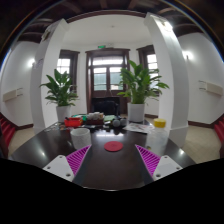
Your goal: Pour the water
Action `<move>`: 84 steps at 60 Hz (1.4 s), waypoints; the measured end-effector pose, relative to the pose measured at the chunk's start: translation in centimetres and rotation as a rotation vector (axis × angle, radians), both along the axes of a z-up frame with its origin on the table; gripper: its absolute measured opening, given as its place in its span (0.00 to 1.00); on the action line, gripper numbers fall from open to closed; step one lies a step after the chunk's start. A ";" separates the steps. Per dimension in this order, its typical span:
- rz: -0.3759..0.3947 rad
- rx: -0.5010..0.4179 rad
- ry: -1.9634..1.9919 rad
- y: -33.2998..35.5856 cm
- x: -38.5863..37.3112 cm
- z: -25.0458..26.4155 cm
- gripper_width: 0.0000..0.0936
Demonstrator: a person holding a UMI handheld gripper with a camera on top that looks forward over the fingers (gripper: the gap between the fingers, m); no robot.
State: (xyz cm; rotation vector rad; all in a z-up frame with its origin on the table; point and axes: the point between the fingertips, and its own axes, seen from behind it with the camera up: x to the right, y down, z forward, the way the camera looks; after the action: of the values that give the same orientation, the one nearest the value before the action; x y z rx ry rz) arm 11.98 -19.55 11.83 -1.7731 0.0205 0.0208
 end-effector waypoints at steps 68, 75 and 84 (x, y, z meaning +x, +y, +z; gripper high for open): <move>-0.133 0.002 -0.128 9.1 15.3 -3.8 0.43; -0.113 -0.014 -0.206 9.8 14.3 -3.6 0.43; -0.024 0.002 -0.457 13.1 10.8 0.0 0.43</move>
State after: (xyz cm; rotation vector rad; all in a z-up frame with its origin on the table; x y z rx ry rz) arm 22.75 -6.45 11.85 -1.7398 -0.2883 -0.4008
